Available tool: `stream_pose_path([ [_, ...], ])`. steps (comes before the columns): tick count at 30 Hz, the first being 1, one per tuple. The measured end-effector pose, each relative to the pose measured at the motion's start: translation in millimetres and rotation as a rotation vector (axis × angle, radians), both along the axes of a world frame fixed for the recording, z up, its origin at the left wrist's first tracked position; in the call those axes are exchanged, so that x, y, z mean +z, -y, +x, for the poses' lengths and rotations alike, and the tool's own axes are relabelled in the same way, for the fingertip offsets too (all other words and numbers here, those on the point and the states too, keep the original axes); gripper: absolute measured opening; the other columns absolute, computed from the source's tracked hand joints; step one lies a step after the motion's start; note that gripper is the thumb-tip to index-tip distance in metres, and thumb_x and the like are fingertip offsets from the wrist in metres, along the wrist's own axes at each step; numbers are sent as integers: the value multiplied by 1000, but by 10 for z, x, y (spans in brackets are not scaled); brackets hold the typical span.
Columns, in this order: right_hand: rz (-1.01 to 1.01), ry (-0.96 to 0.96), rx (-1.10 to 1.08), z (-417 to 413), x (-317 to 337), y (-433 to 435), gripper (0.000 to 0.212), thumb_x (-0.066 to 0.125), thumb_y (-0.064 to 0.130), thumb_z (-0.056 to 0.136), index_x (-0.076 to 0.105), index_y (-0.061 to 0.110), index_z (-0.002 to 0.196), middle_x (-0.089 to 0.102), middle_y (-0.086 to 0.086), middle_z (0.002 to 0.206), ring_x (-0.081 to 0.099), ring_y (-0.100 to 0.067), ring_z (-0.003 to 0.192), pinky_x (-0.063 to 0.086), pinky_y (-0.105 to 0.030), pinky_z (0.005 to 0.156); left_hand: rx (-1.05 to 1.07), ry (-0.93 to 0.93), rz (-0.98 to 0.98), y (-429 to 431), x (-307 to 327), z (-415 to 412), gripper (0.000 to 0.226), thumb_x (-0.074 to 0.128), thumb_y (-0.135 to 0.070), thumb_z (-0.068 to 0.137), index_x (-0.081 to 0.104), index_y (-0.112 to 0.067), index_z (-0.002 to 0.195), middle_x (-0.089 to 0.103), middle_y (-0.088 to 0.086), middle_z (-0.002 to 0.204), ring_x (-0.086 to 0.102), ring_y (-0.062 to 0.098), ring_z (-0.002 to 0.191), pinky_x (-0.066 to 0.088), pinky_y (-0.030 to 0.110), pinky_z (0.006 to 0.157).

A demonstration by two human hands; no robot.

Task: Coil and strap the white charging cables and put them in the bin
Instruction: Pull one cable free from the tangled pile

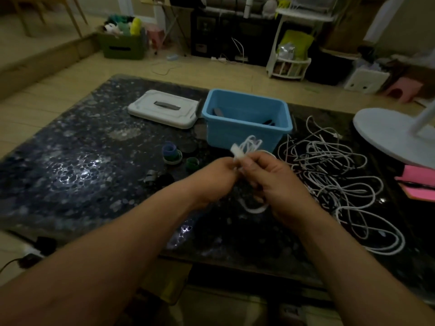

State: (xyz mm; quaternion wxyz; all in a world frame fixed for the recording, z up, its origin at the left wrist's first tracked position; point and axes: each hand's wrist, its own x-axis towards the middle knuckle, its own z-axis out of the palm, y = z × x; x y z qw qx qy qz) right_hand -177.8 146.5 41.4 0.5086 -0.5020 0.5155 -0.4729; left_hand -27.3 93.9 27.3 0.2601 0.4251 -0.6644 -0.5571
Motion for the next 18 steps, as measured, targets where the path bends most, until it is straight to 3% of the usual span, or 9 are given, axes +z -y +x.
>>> stream_pose_path([
  [2, 32, -87, -19, 2, -52, -1, 21, 61, 20, 106, 75, 6, 101, 57, 15, 51, 51, 3, 45, 36, -10, 47, -56, 115, -103, -34, 7, 11, 23, 54, -12, 104, 76, -12, 112, 78, 7, 111, 72, 17, 104, 57, 39, 96],
  [4, 35, -156, -82, -3, -69, -17, 24, 64, 24, 104, 77, 7, 93, 63, 12, 54, 56, 3, 50, 41, -13, 53, -97, 161, -130, -46, 24, 20, 21, 55, -9, 102, 74, -5, 109, 78, 13, 105, 69, 10, 92, 57, 43, 90],
  [5, 29, -182, -110, 0, -73, -25, 24, 66, 25, 103, 78, 9, 89, 69, 6, 60, 60, 0, 56, 46, -17, 59, -115, 112, -95, -67, 37, 17, 20, 54, -4, 102, 74, -3, 107, 78, 10, 99, 67, 4, 85, 58, 35, 81],
  [7, 20, -202, -164, 2, -89, -28, 24, 67, 24, 101, 77, 8, 85, 76, -10, 77, 67, -11, 69, 52, -28, 68, -96, -77, 96, -124, 91, -2, 22, 50, 0, 101, 72, -6, 100, 76, -1, 84, 67, -1, 74, 54, 18, 66],
  [10, 27, -207, -194, -1, -75, -13, 32, 71, 30, 98, 72, 2, 85, 75, -18, 83, 64, -16, 69, 52, -31, 67, 2, -292, 433, -150, 102, -40, 26, 45, -17, 101, 68, -7, 95, 71, 7, 74, 68, 14, 63, 52, 21, 55],
  [12, 29, -221, -191, 6, -54, 3, 37, 72, 34, 98, 71, -1, 84, 76, -15, 82, 64, -12, 66, 51, -27, 63, 149, -301, 427, -135, 47, -79, 34, 45, -26, 103, 73, -7, 99, 74, 14, 81, 69, 19, 70, 53, 25, 62],
  [15, 6, -256, -194, 49, -91, 14, 42, 70, 38, 100, 72, 0, 85, 76, -15, 82, 64, -12, 68, 53, -29, 64, 340, -274, 327, -115, -91, -148, 38, 49, -33, 106, 79, -11, 107, 79, 16, 103, 73, 26, 93, 57, 38, 87],
  [18, 11, -278, -223, 99, -155, 30, 45, 66, 42, 102, 71, 2, 83, 74, -10, 74, 63, -15, 64, 52, -35, 63, 381, -293, 294, -143, -119, -176, 40, 48, -36, 104, 80, -11, 105, 78, 22, 102, 73, 39, 104, 54, 57, 101],
])
